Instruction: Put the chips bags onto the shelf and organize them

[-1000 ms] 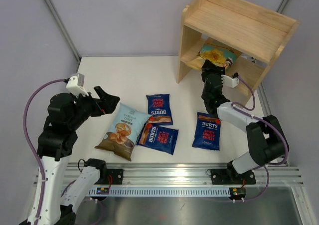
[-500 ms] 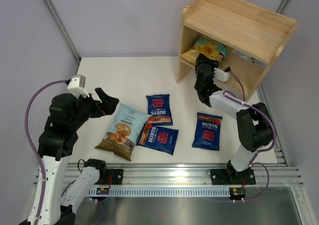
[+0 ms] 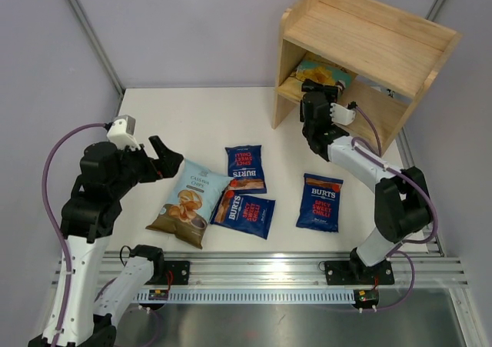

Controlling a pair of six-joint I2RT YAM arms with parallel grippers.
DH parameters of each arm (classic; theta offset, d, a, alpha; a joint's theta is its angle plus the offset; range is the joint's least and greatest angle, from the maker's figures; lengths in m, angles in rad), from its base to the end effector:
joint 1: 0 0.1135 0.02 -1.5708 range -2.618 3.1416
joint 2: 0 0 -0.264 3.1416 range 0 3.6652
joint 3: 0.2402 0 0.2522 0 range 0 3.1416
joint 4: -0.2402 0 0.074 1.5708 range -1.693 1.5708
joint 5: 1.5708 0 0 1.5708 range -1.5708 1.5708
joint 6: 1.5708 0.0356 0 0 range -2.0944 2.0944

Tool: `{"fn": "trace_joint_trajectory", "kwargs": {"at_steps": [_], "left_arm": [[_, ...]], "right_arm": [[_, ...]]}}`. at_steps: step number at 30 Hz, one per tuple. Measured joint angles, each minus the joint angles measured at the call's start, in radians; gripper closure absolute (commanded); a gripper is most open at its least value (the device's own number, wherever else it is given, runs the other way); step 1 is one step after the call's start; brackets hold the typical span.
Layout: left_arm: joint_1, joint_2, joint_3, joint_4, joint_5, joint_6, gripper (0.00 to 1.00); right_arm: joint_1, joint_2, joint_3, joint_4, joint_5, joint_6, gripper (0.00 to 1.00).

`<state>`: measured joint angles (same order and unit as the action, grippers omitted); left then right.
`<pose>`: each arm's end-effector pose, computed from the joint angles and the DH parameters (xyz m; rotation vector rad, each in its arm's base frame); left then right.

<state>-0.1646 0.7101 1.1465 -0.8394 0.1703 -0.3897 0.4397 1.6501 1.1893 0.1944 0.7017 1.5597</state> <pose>0.1142 -0.0251 0.4007 -0.1127 2.0027 -0.5265 0.3578 0.1429 0.2948 1.3637 1.2408 0.7896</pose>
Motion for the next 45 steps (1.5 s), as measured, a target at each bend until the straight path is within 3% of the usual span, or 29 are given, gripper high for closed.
{"fn": "trace_joint_trajectory", "kwargs": {"at_steps": [2, 3, 16, 22, 30, 35, 40, 45], "left_arm": [[0.0, 0.011, 0.004, -0.006, -0.001, 0.001, 0.01], [0.0, 0.016, 0.006, -0.008, -0.002, 0.002, 0.01], [0.0, 0.166, 0.012, -0.037, -0.026, 0.032, 0.01], [0.0, 0.261, 0.025, -0.048, -0.072, 0.047, 0.01], [-0.001, 0.327, -0.03, 0.03, -0.017, 0.109, 0.01], [-0.001, 0.441, -0.037, 0.024, -0.018, 0.169, 0.01], [-0.001, 0.579, -0.021, -0.004, -0.022, 0.227, 0.01], [0.012, 0.76, 0.043, -0.049, -0.015, 0.265, 0.01]], "right_arm": [[0.0, -0.017, 0.0, -0.026, -0.014, 0.011, 0.02], [0.0, -0.027, 0.0, -0.034, -0.019, 0.021, 0.01], [0.001, -0.171, -0.095, -0.145, -0.132, 0.008, 0.0], [0.001, -0.285, -0.172, -0.165, -0.223, -0.089, 0.01], [0.003, -0.503, -0.286, -0.151, -0.532, -0.492, 0.0], [0.004, -0.675, -0.371, -0.153, -0.81, -0.733, 0.01], [0.005, -0.812, -0.511, -0.066, -1.111, -0.814, 0.01], [0.006, -0.848, -0.561, -0.045, -1.375, -0.867, 0.0]]}}
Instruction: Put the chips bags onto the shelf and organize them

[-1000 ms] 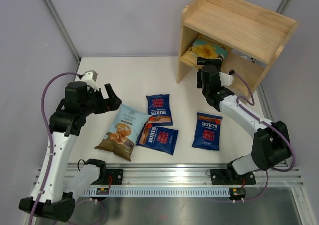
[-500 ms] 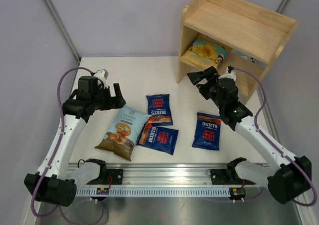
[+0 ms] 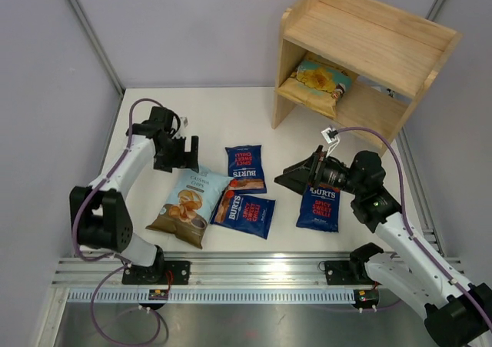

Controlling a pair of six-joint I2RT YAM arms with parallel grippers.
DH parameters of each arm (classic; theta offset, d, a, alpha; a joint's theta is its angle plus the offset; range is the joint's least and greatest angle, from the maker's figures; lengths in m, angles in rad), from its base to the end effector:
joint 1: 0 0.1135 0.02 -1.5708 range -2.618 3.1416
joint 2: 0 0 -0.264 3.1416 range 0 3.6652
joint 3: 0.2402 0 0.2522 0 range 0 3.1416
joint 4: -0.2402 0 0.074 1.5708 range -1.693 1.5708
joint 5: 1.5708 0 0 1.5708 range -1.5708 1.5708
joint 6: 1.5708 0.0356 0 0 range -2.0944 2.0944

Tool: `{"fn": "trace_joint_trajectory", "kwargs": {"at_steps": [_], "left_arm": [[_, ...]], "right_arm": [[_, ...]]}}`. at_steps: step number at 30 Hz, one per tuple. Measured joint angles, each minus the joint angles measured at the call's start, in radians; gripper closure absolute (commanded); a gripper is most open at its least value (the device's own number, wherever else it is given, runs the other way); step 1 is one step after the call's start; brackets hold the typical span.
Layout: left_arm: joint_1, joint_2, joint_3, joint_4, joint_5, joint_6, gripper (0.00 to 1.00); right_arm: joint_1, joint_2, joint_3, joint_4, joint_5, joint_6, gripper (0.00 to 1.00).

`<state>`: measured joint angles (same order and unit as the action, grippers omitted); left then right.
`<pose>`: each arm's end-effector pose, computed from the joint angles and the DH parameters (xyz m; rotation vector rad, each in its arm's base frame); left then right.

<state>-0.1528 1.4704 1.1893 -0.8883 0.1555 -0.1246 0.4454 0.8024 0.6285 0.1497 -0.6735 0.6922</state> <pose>0.2840 -0.0493 0.2654 0.0824 2.7503 -0.2897 0.1619 0.1019 0.3176 -0.3643 1.7448 1.3843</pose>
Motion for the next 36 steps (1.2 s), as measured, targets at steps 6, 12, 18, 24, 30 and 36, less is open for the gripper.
{"fn": "trace_joint_trajectory", "kwargs": {"at_steps": [6, 12, 18, 24, 30, 36], "left_arm": [[0.066, 0.17, 0.012, -0.005, 0.089, 0.032, 0.01], [0.08, 0.241, 0.009, 0.012, 0.194, 0.037, 0.24], [0.081, 0.27, -0.014, 0.05, 0.262, 0.002, 0.65], [0.084, 0.235, -0.013, 0.09, 0.279, -0.076, 1.0], [0.084, 0.101, -0.055, 0.226, 0.262, -0.193, 1.0], [0.084, -0.015, -0.103, 0.36, 0.259, -0.305, 1.0]], "right_arm": [[0.0, -0.008, 0.01, -0.026, -0.214, -0.091, 0.01], [0.014, -0.044, 0.014, -0.026, -0.331, -0.124, 0.01], [0.021, -0.046, 0.018, -0.021, -0.361, -0.133, 0.0], [0.021, -0.023, 0.018, -0.021, -0.335, -0.14, 0.01], [0.029, 0.117, 0.014, 0.047, -0.216, -0.097, 0.0], [0.076, 0.307, -0.029, 0.207, -0.046, -0.008, 0.01]]}}
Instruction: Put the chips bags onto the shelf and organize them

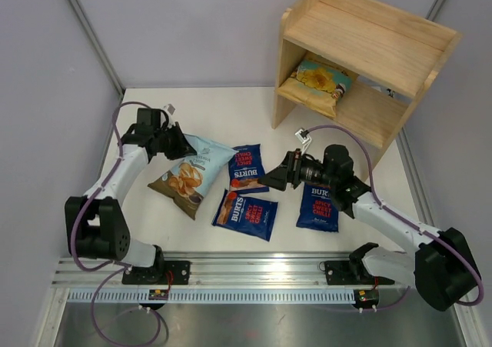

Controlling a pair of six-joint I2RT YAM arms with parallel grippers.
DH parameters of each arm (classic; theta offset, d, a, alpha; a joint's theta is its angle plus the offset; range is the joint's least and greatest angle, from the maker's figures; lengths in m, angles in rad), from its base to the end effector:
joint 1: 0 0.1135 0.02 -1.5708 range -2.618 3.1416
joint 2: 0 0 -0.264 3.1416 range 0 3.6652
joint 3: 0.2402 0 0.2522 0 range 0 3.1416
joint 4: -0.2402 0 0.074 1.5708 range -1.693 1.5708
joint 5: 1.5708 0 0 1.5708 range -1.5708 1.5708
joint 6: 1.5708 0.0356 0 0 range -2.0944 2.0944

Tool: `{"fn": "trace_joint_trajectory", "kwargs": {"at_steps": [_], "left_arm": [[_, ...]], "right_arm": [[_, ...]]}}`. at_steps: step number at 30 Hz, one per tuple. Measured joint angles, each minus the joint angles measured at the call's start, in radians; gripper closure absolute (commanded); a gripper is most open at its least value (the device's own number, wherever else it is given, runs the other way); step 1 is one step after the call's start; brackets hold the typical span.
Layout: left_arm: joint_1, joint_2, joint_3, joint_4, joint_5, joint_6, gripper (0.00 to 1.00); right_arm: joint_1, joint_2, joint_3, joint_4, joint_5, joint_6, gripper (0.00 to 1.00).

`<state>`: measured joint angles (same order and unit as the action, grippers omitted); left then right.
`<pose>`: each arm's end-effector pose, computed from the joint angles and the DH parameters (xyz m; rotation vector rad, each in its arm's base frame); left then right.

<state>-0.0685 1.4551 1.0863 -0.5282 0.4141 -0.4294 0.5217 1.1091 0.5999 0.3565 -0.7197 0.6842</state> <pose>0.3045 -0.0352 0.2601 -0.2671 2.4869 -0.7231 0.2008 0.1425 0.2675 -0.4425 1.8818 1.4651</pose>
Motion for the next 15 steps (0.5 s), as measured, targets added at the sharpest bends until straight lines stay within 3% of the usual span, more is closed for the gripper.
{"fn": "trace_joint_trajectory", "kwargs": {"at_steps": [7, 15], "left_arm": [[-0.002, -0.175, -0.043, 0.097, 0.012, -0.133, 1.0], [-0.076, -0.428, -0.138, 0.29, 0.016, -0.392, 1.0]], "right_arm": [[0.079, 0.124, -0.018, 0.249, 0.198, 0.045, 0.01], [0.214, 0.324, -0.015, 0.506, 0.32, 0.012, 0.01]]}}
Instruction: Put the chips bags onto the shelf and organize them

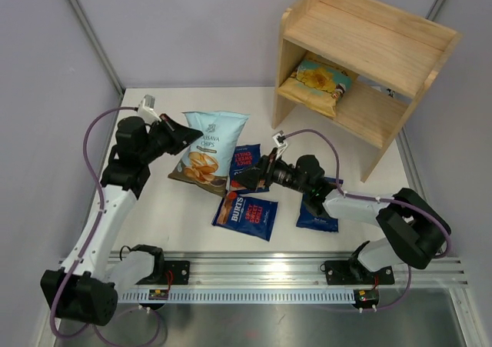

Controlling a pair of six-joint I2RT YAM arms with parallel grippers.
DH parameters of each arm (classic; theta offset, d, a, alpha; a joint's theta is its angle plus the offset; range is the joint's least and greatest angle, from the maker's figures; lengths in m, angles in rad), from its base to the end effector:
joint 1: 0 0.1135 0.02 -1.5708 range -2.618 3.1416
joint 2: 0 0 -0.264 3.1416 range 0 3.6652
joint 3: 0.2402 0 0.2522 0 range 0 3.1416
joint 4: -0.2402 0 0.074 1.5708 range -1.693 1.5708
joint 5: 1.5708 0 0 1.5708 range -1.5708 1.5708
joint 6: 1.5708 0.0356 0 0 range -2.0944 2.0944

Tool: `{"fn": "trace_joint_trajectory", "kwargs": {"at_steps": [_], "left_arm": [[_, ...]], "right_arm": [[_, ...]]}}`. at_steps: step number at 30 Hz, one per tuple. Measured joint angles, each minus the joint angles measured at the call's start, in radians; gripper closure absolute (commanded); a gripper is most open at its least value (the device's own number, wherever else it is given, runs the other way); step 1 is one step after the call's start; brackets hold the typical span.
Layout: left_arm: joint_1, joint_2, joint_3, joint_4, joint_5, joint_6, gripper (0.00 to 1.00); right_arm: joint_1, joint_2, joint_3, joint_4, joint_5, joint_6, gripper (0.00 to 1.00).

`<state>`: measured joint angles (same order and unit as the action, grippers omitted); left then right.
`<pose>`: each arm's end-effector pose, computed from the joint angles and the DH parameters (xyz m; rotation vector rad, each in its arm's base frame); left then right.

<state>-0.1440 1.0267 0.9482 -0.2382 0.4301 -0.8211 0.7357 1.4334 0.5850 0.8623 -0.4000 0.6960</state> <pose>0.2288 -0.0482 0.3469 -0.3613 1.9677 -1.0468 0.2113 0.2100 0.2324 -0.3861 1.7058 1.4020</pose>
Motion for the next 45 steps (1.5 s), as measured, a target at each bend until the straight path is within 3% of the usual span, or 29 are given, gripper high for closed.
{"fn": "trace_joint_trajectory", "kwargs": {"at_steps": [11, 13, 16, 19, 21, 22, 25, 29, 35, 39, 41, 45], "left_arm": [[-0.155, -0.153, -0.062, 0.155, -0.076, -0.306, 1.0], [-0.17, -0.162, -0.074, 0.173, -0.089, -0.336, 1.0], [-0.196, -0.163, -0.074, 0.189, -0.098, -0.361, 1.0], [-0.203, -0.162, -0.066, 0.193, -0.098, -0.352, 0.98], [-0.204, -0.153, -0.03, 0.168, -0.092, -0.313, 0.86], [-0.206, -0.146, -0.005, 0.156, -0.087, -0.283, 0.64], [-0.216, -0.143, 0.05, 0.17, -0.065, -0.181, 0.25], [-0.214, -0.16, 0.067, 0.199, -0.056, -0.031, 0.01], [-0.214, -0.194, 0.044, 0.271, 0.014, 0.148, 0.01], [-0.214, -0.299, -0.094, 0.417, 0.067, 0.176, 0.01], [-0.214, -0.337, -0.17, 0.52, 0.087, 0.148, 0.01], [-0.261, -0.315, -0.388, 0.929, 0.07, -0.005, 0.01]], "right_arm": [[0.126, 0.023, 0.006, 0.099, 0.138, -0.181, 0.01], [0.126, 0.018, 0.006, 0.098, 0.14, -0.207, 0.12], [0.127, 0.0, 0.006, 0.099, 0.119, -0.234, 0.47], [0.127, -0.026, 0.005, 0.095, 0.098, -0.235, 0.66], [0.127, -0.054, -0.001, 0.094, 0.089, -0.228, 0.73], [0.127, -0.069, -0.004, 0.094, 0.086, -0.226, 0.78], [0.127, -0.141, -0.022, 0.089, 0.071, -0.212, 0.84], [0.127, -0.241, -0.031, 0.057, 0.067, -0.184, 0.87], [0.126, -0.442, -0.028, -0.105, 0.139, -0.15, 0.87], [0.127, -0.576, -0.019, -0.214, 0.237, -0.109, 0.88], [0.126, -0.628, -0.016, -0.245, 0.283, -0.085, 0.87], [0.127, -0.695, -0.018, -0.255, 0.358, -0.036, 0.87]]}}
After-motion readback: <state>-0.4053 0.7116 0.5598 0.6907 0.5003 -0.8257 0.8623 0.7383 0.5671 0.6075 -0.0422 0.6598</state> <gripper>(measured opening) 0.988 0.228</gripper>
